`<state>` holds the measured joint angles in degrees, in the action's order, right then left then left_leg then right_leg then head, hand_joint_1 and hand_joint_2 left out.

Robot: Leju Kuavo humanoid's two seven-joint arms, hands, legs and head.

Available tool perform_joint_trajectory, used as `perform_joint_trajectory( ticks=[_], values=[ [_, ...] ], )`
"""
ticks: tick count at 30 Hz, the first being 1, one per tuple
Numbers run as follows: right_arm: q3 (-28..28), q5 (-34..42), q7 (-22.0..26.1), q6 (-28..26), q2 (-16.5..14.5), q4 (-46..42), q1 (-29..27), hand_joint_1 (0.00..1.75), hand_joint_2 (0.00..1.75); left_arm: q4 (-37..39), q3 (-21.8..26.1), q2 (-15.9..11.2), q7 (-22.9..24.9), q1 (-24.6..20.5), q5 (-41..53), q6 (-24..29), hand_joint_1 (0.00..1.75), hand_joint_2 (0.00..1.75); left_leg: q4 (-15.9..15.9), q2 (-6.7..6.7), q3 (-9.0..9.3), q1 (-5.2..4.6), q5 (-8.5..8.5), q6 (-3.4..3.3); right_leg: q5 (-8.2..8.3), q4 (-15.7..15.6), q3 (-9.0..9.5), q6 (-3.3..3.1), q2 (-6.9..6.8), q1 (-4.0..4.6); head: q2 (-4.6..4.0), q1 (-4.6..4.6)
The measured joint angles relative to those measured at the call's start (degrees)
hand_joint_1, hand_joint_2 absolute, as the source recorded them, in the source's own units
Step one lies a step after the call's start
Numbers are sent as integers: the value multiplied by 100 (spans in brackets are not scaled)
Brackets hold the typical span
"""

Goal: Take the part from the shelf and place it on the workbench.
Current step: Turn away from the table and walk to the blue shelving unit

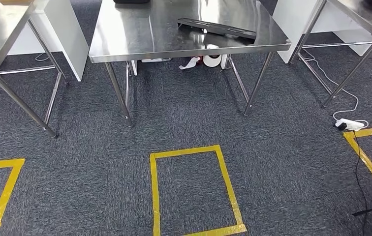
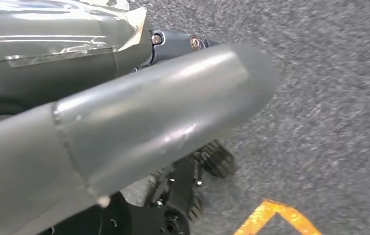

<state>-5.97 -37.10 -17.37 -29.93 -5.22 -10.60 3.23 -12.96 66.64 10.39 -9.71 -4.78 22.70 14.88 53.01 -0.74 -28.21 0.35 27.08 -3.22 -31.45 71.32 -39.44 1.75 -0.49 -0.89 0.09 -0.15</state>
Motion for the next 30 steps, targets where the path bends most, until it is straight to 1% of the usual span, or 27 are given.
perform_joint_trajectory(
  ticks=[1,2,3,4,5,6,7,8,9,10,11,13,14,15,16,17,18,20,21,22,24,25,26,27,28,29,30],
  values=[
    [-10,8,15,-1,8,0,0,0,0,1,-1,1,4,1,11,-11,0,0,10,-11,-99,1,-78,22,103,228,23,87,2,-16,0,4],
    [-27,21,32,-1,16,0,0,0,0,2,-2,3,6,2,20,-27,0,0,26,-22,-202,5,-153,49,282,283,134,178,3,-35,0,9],
    [-50,37,50,-2,23,0,0,0,0,3,-3,6,7,3,28,-44,0,0,53,-28,-297,11,-215,79,430,82,367,238,3,-57,0,9],
    [-74,51,64,-2,26,-1,3,0,0,4,-5,7,8,2,38,-57,0,0,96,-32,-375,7,-262,114,459,-345,740,251,5,-70,0,13],
    [-96,61,78,-3,27,-2,9,0,0,4,-10,7,9,1,47,-67,0,0,153,-33,-443,1,-300,150,368,-886,1126,224,13,-66,0,17],
    [-113,64,86,-4,25,-3,16,0,0,4,-16,4,9,0,55,-74,0,0,211,-33,-495,-11,-334,185,219,-1344,1414,168,19,-59,0,15],
    [-124,64,89,-5,23,-3,21,0,0,4,-23,0,9,0,61,-78,0,0,255,-32,-528,-21,-361,212,83,-1644,1581,111,25,-42,0,12],
    [-133,68,92,-5,24,-3,17,0,0,4,-31,-3,11,2,64,-81,0,0,282,-33,-554,-14,-389,239,12,-1760,1595,54,29,-31,0,4],
    [-145,81,94,-5,25,-2,9,0,0,4,-36,-7,13,6,66,-82,0,0,300,-32,-575,3,-400,268,13,-1752,1563,-2,26,-50,0,-5],
    [-167,104,97,-6,27,-2,-2,0,0,5,-41,-10,15,12,70,-82,0,0,367,-23,-607,26,-323,293,40,-1744,1541,-62,26,-58,0,-8],
    [-195,132,107,-7,29,-2,-11,0,0,6,-46,-13,19,20,75,-83,0,0,537,-10,-673,46,-158,321,76,-1742,1513,-131,26,-65,0,-17],
    [-261,193,140,-9,27,-2,-19,0,0,9,-61,-13,25,31,90,-86,0,0,1211,21,-916,64,361,356,155,-1737,1431,-237,38,-41,0,-33],
    [-290,217,160,-10,26,-2,-24,0,0,10,-69,-13,27,34,99,-90,0,0,1607,28,-1049,66,579,367,185,-1730,1385,-261,51,-21,0,-41],
    [-320,240,174,-10,25,-2,-34,0,0,10,-75,-15,28,36,111,-94,0,0,1906,31,-1131,66,696,369,211,-1721,1343,-270,75,-1,0,-42],
    [-352,260,183,-10,26,-2,-46,0,0,10,-80,-18,29,39,123,-98,0,0,2018,36,-1119,65,696,359,232,-1709,1309,-268,109,16,0,-43],
    [-381,274,190,-10,27,-2,-56,0,0,10,-82,-21,29,44,132,-102,0,0,1902,50,-997,64,590,338,246,-1696,1296,-263,152,30,0,-43],
    [-409,292,198,-10,27,-2,-62,0,0,10,-84,-25,29,50,139,-105,0,0,1593,92,-784,61,419,302,257,-1682,1293,-254,203,42,0,-44],
    [-460,328,225,-12,9,0,-58,0,0,13,-85,-48,29,67,152,-114,0,0,817,334,-315,53,122,194,274,-1656,1256,-227,309,49,0,-33],
    [-485,343,239,-14,-3,1,-49,0,0,15,-86,-58,29,79,158,-119,0,0,568,437,-174,42,50,154,287,-1645,1227,-204,362,44,0,-28],
    [-510,352,251,-17,-14,2,-43,0,0,18,-86,-68,29,91,164,-122,0,0,447,496,-107,29,29,128,304,-1640,1188,-176,417,30,0,-30],
    [-546,358,262,-24,-19,3,-38,0,0,21,-87,-66,30,91,168,-125,0,0,319,386,-69,17,21,117,336,-1640,1138,-108,515,36,0,-44],
    [-558,359,266,-26,-15,3,-41,0,0,21,-90,-64,30,80,167,-125,0,0,223,310,-37,25,11,98,320,-1601,1088,-89,491,45,0,-49],
    [-567,360,266,-27,-13,4,-39,0,0,21,-95,-63,28,70,167,-126,0,0,124,230,-9,38,-6,73,248,-1464,992,-87,417,62,0,-32],
    [-573,360,267,-28,-7,4,-31,0,0,21,-99,-62,27,66,167,-126,0,0,44,151,12,55,-21,49,130,-1218,851,-95,317,70,0,-9],
    [-580,361,267,-27,-3,4,-24,0,0,22,-103,-61,27,70,167,-126,0,0,33,78,10,48,-34,32,-22,-865,659,-102,215,50,0,12],
    [-589,361,268,-27,1,4,-20,0,0,24,-105,-60,27,75,166,-126,0,0,29,1,3,47,-37,24,-170,-468,454,-94,163,34,0,32],
    [-597,362,268,-28,4,4,-24,0,0,25,-108,-57,30,79,166,-126,0,0,31,-71,-1,44,-35,26,-259,-153,294,-63,139,11,0,39]
  ],
)
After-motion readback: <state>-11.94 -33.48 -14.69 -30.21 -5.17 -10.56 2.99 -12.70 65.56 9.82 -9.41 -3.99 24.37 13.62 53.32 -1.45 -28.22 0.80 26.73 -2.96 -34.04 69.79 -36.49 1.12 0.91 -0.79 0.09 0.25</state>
